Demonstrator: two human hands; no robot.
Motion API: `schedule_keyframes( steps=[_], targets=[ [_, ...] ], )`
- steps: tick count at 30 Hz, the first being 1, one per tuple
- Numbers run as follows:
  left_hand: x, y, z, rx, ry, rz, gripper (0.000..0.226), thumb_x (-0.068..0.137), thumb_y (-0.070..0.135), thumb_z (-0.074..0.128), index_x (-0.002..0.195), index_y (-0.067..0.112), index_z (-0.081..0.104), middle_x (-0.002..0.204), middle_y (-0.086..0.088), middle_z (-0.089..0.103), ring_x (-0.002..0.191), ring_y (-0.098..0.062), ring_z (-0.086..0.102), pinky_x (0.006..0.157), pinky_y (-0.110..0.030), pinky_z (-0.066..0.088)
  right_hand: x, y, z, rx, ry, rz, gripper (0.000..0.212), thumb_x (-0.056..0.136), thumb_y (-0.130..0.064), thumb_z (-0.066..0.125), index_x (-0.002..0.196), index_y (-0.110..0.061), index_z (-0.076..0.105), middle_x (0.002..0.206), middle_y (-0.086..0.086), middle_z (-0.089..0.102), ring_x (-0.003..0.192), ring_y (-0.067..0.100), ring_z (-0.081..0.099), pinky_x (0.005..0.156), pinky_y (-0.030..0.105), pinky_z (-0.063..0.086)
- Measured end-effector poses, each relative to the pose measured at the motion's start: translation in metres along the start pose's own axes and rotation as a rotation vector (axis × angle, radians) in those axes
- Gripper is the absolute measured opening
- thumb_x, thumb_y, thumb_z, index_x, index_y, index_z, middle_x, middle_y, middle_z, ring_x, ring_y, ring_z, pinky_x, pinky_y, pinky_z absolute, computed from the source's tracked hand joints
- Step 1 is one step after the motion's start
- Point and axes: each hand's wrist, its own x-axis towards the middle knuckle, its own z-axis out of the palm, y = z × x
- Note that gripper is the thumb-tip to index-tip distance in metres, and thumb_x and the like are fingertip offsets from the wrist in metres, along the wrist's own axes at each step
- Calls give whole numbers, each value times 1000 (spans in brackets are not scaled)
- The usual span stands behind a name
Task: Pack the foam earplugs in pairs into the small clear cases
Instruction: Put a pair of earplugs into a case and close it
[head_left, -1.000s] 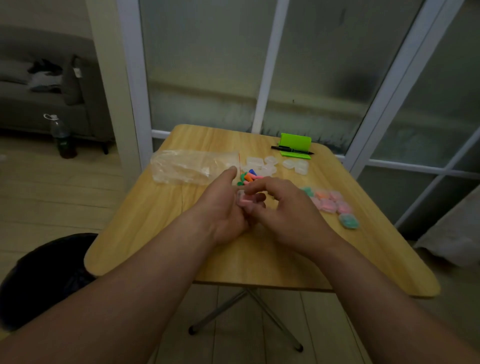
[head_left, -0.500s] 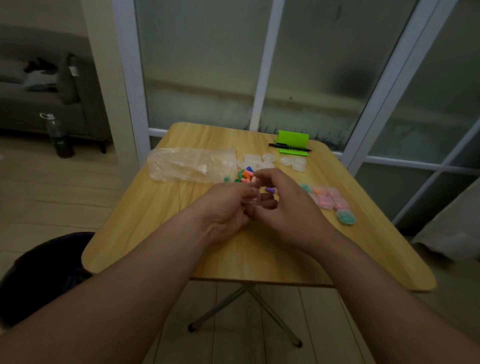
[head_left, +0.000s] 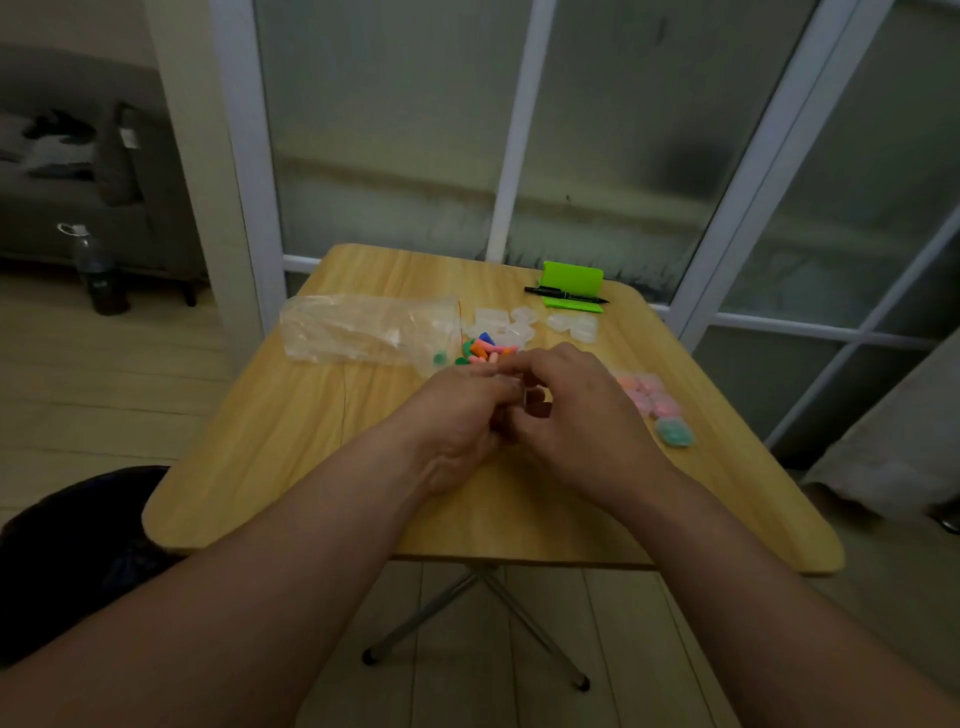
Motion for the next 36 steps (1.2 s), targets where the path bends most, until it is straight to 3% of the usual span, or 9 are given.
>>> schedule_keyframes(
  steps=[6,8,10,12,15,26,33,36],
  targets=[
    [-5,-9,21,102,-47,-26,29,100,-5,51,124,-5,68,107,-19,69,93,-22,68,77,-31,58,-11,15,-23,-80,-48,15,38,92,-40,71,129,-34,65,118,-11,65,113,13,55,96,42,49],
    [-6,-10,28,176,0,10,18,99,-4,55,111,-7,67,101,-22,63,91,-27,64,77,-33,55,-16,28,-32,-100,-40,37,37,94,-44,70,129,-33,66,118,-13,66,111,10,56,95,38,50],
    [-7,-7,32,200,84,96,14,99,-6,50,98,3,61,98,-18,51,85,-27,53,69,-30,45,-21,48,-42,-143,-16,76,34,94,-45,71,126,-31,68,116,-12,66,108,10,56,93,38,52],
    [-6,-3,33,168,151,158,20,99,-4,45,108,10,57,101,-13,48,89,-28,46,67,-30,40,-27,68,-52,-182,-34,146,33,95,-43,71,126,-32,68,119,-10,65,110,12,56,95,42,53],
    [-6,1,32,174,225,182,24,98,0,47,115,6,63,98,-13,56,88,-25,52,72,-31,49,-33,89,-60,-243,-88,222,34,95,-44,71,128,-37,67,127,-9,61,120,16,53,102,50,51],
    [1,-3,41,234,250,217,18,97,2,49,107,14,58,96,-10,57,87,-23,52,79,-40,46,-34,106,-59,-298,-166,271,34,98,-46,66,131,-41,66,127,-6,54,123,18,48,106,47,47],
    [14,-1,33,209,316,200,22,99,6,51,115,-1,64,103,-18,70,85,-22,65,72,-33,57,-35,111,-58,-236,-115,264,42,96,-53,64,136,-40,62,123,-9,55,118,14,49,102,44,48],
    [18,3,28,207,343,212,20,102,11,53,116,1,64,106,-20,75,73,-14,67,66,-30,56,-33,109,-55,-223,-65,259,41,96,-53,65,134,-37,64,121,-11,56,114,11,49,98,41,50]
  ],
)
